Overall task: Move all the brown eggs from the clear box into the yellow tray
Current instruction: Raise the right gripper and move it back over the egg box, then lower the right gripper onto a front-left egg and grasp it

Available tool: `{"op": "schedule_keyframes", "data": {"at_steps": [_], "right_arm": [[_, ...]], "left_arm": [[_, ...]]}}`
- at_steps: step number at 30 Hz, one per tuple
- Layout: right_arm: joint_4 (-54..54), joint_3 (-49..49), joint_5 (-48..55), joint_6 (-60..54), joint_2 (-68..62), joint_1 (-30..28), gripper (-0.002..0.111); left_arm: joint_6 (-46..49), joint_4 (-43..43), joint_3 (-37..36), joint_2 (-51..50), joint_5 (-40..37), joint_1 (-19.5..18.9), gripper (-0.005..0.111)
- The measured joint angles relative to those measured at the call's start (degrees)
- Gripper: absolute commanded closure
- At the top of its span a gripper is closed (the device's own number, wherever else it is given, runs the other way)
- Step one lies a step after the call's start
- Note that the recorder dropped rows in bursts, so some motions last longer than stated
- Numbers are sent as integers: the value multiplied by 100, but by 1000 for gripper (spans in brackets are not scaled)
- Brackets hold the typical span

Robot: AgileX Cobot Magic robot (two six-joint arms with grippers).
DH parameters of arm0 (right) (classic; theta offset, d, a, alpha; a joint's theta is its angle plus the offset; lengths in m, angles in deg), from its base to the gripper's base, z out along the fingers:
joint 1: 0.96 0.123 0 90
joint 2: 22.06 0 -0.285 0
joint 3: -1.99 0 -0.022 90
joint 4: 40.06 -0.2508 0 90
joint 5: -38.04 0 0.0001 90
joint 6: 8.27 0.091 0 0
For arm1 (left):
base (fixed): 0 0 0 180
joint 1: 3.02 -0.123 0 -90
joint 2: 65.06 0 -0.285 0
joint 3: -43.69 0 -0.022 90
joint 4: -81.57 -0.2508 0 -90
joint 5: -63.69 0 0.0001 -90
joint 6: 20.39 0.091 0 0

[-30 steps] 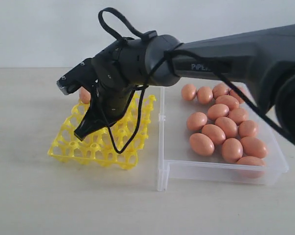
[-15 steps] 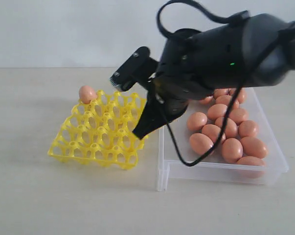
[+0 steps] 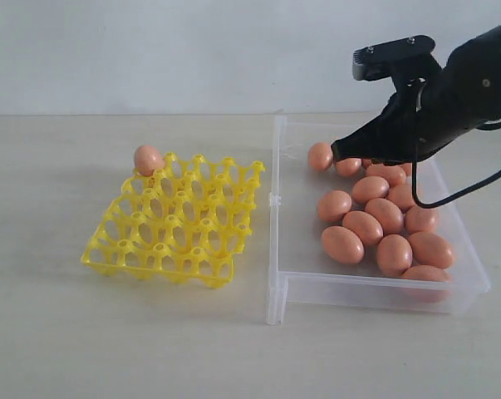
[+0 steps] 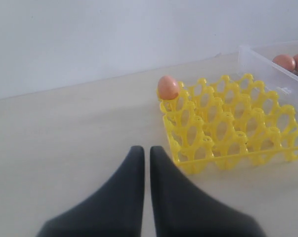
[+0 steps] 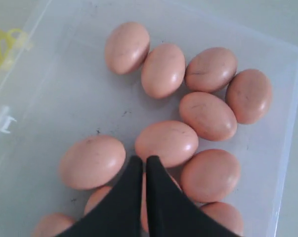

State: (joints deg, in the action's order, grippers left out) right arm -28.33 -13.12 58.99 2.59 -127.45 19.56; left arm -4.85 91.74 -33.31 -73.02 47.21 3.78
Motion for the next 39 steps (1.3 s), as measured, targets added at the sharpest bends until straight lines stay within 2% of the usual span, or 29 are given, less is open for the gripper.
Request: {"op": "schedule_keyframes", "data": {"at_steps": [7,17,19,21,24,26,39], "right_arm": [[-496,671,39,-582,-462,-136,109],[-608,2600,1364,-656,-2088,-186,107],[-631,2870,1466,-729,-2295,-186,102],[-631,3093,1525,-750,-2463,-186,90],[-631,3357,1551,-770,-2610,-186,66],[-631,3476,1560,-714,-2678,-186,56],[-252,3770,1682,38,-3177,-244,56]], "left_arm": [[0,0,0,0,0,0,103],[0,0,0,0,0,0,103],[0,0,0,0,0,0,103],[0,0,0,0,0,0,103],[0,0,0,0,0,0,103],[0,0,0,0,0,0,103],[0,0,0,0,0,0,103]]}}
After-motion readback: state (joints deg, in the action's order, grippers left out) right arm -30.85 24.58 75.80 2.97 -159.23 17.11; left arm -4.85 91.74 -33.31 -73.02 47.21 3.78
